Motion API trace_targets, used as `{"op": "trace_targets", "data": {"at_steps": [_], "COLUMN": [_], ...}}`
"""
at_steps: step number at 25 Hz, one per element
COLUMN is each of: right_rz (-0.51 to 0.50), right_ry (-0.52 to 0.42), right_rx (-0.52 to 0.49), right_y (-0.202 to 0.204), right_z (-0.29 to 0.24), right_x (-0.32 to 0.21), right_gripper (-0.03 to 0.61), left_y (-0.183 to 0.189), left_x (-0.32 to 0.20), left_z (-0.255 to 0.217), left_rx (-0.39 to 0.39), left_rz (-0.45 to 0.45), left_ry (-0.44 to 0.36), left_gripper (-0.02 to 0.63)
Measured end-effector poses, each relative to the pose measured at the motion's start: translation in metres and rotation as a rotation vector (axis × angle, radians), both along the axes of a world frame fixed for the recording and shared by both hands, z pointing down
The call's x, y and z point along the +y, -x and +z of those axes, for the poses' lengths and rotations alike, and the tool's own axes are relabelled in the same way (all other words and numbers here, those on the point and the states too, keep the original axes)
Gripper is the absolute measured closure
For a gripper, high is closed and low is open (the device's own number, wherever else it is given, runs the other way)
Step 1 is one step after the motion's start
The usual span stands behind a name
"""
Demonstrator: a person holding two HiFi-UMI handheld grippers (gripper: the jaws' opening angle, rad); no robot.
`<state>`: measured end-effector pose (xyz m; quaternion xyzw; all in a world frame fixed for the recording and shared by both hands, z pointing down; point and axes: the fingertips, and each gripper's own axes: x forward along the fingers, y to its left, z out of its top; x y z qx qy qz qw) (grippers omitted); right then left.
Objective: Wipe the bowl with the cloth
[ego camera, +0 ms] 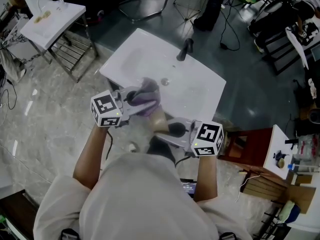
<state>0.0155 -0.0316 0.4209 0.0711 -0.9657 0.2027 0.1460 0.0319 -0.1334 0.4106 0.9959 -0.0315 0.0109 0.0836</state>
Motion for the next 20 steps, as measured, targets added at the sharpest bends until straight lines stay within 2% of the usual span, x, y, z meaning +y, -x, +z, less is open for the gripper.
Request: {"op": "trace_targets", "data": {"at_steps": [6,10,13,16,20], "right_rz": [-0.061,-0.077,-0.061,-0.036,-0.009], "right_ry": [0.012,0.018,0.013,-0.011,-0.056], "right_rx": [-0.083,-0.16,-0.228,-0.295,-0.312], "right_y": [0.003,0.007,0.004,0.001,0.003], "right_z": [-0.011,-0.023,-0.036,-0.052,-0.063], "right_x": [0.009,0.009,0.003,-0.007,-0.016], "right_gripper": [0.525,0.526,0.54,0.552,0.552], "left_y": [0.008,0.02,0.023,0.019,0.011], "left_x": [0.006,0.005,0.008,0.021,0.041], "left_z": [0.013,0.016,0.025,0.031,0.028], "left_rx": [0.129,0.251,0.262,0.249,0.316], "left_rz": [0.103,0.151,0.149,0.186,0.215], "left_ry": [0.198,0.335,0.361,0.336,0.341], "left_gripper": [0.552,0.552,0.552,0.554,0.552]}}
